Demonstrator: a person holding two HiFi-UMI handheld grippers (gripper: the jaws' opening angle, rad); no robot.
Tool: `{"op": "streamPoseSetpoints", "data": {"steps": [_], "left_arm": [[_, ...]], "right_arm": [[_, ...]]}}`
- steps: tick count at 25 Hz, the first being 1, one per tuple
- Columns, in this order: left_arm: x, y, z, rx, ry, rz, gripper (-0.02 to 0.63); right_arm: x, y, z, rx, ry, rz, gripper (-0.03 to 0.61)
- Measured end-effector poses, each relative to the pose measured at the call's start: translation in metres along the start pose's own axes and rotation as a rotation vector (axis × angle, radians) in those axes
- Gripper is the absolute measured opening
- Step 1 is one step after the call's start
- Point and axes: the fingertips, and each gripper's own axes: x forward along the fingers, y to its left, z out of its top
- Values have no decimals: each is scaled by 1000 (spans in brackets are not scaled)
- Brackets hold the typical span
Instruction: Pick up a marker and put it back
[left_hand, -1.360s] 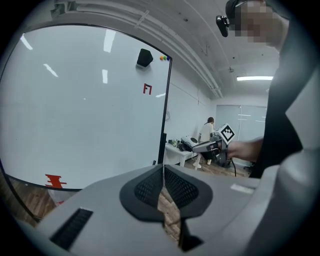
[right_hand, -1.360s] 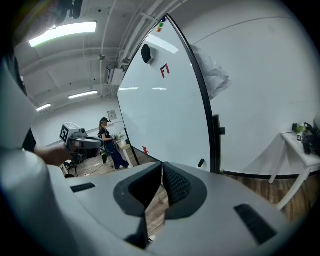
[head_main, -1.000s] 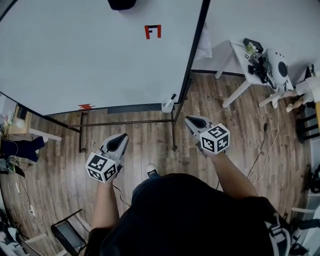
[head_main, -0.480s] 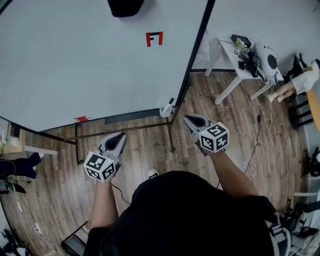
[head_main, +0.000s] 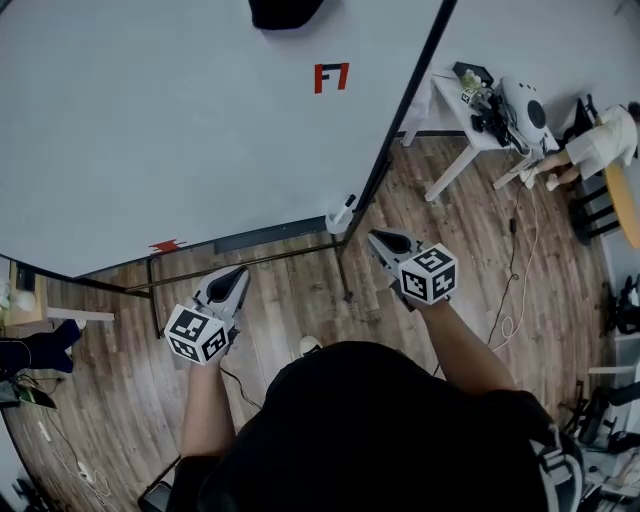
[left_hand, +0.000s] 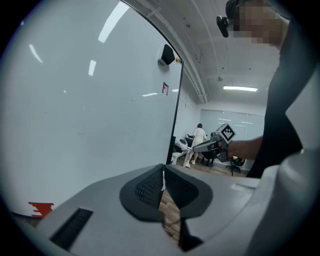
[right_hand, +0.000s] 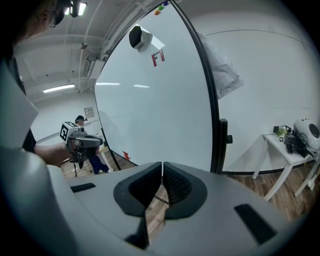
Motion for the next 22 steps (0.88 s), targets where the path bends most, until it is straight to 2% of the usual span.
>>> {"op": "streamPoseSetpoints", "data": {"steps": [9, 22], "left_arm": [[-9, 17, 1, 5, 4, -18, 19], [-4, 26, -1, 10, 25, -22, 19]], "right_arm": [[10, 6, -4, 21, 11, -31, 5], [31, -19, -15, 79, 9, -75, 18]]}}
